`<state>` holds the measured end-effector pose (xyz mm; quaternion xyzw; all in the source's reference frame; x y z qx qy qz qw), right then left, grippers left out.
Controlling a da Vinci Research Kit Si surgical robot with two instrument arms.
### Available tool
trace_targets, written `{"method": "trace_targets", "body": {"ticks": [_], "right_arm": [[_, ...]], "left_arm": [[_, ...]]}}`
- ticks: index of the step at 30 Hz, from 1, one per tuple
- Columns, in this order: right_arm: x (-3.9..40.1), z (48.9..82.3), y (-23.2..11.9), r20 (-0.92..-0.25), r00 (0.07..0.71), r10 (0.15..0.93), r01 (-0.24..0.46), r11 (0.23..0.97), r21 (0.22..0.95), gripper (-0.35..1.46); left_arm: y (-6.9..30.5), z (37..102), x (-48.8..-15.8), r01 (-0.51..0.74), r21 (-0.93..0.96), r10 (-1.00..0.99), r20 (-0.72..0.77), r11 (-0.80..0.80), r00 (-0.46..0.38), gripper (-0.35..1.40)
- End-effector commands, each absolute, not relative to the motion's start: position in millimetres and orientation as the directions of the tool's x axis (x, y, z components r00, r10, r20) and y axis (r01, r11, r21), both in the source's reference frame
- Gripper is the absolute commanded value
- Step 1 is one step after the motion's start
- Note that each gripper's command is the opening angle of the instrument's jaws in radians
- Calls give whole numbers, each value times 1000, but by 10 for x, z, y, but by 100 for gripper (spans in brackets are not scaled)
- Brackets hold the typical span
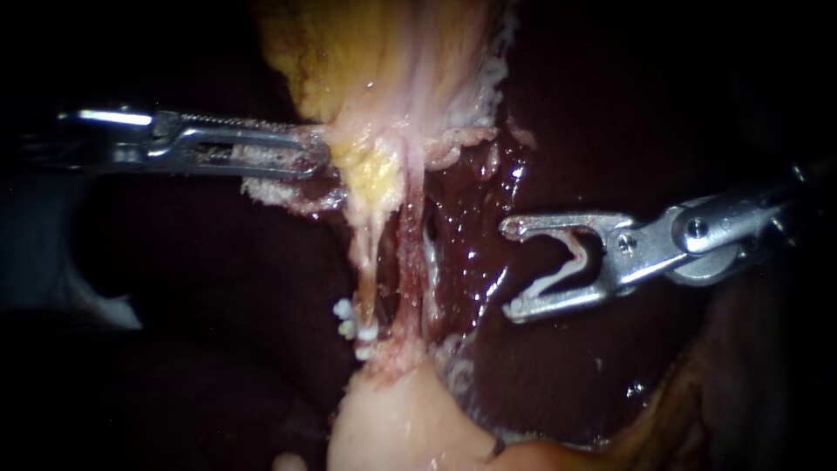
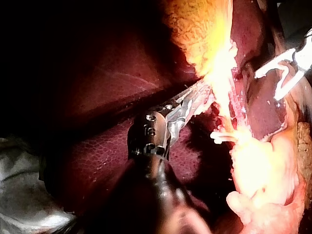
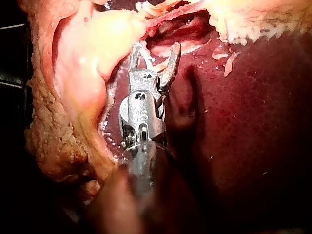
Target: Clipping third clip left tube
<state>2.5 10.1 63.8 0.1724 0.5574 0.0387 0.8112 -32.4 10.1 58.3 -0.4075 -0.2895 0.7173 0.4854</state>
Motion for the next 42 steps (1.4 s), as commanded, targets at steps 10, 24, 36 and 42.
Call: {"method": "trace_targets", "body": {"ticks": [10, 24, 36, 42], "right_arm": [[25, 638, 101, -891, 375, 255, 130, 937, 323, 50], [25, 638, 101, -891, 375, 255, 130, 937, 323, 50], [46, 621, 90, -894, 372, 250, 137, 938, 320, 50], [72, 605, 79, -879, 370, 301, 140, 917, 373, 50]], "left_arm": [[116, 527, -298, -475, -812, 941, -289, -340, -179, -35], [117, 479, -282, -469, -820, 945, -292, -328, -151, -35], [119, 482, -280, -474, -817, 944, -295, -329, -147, -35], [118, 487, -280, -475, -816, 944, -297, -331, -147, -35]]}}
